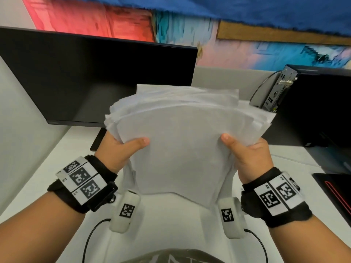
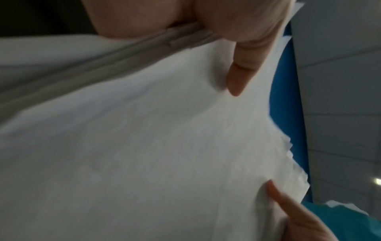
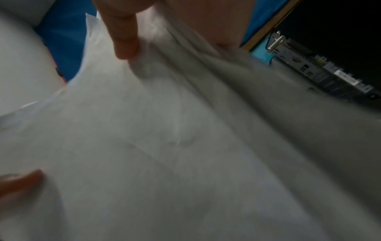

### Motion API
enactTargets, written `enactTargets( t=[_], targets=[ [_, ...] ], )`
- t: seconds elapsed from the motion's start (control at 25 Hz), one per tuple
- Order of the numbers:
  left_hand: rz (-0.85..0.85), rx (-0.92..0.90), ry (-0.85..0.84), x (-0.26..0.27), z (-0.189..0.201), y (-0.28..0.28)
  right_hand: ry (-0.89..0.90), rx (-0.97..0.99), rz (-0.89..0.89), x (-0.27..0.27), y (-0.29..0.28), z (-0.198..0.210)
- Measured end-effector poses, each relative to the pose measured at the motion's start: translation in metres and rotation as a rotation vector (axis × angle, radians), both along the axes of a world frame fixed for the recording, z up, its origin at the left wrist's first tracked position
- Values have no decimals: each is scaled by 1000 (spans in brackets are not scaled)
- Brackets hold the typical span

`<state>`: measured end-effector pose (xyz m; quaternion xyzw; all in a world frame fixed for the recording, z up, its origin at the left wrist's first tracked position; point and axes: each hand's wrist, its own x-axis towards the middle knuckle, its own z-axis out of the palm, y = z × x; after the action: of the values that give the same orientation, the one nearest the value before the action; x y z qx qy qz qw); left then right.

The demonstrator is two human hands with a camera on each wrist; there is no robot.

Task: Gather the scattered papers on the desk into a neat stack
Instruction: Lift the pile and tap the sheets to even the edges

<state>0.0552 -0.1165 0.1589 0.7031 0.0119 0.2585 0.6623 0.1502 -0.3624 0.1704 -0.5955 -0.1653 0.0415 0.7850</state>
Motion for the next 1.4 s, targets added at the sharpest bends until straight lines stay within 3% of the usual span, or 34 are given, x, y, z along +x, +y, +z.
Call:
enactTargets(
  t=[0.12, 0.28, 0.4, 0.52, 0.6, 0.68, 0.88, 1.04, 1.16, 1.2, 1.28, 1.4],
  targets=[
    [8, -47, 105, 6, -5, -3, 46, -143, 5, 6, 4, -13],
    [55, -61, 81, 7, 3, -7, 10, -76, -18, 8, -2, -6],
    [-50, -56, 21, 5, 17, -6, -91, -92, -53, 11, -11, 5],
    [-92, -21, -1, 5, 36, -5, -302, -146, -110, 14, -17, 21],
    [-71, 30, -15, 9, 48, -8, -412, -172, -142, 14, -17, 31],
    [53, 72, -3, 15, 54, -14, -467, -230, -185, 15, -13, 36],
    [292, 50, 43, 25, 57, -24, -428, -253, -248, 15, -3, 35],
    [294, -169, 19, 26, 58, -25, -391, -166, -326, 17, -7, 32],
    [231, -187, 53, 24, 57, -19, -291, -111, -388, 21, -12, 29],
    [218, -148, 58, 24, 55, -16, -279, -92, -370, 21, -14, 27],
    [143, -97, 35, 22, 50, -12, -265, 2, -172, 20, -20, 17],
    [-101, 15, 76, 17, 25, 1, -158, 28, 52, 17, -23, -6]
  ],
)
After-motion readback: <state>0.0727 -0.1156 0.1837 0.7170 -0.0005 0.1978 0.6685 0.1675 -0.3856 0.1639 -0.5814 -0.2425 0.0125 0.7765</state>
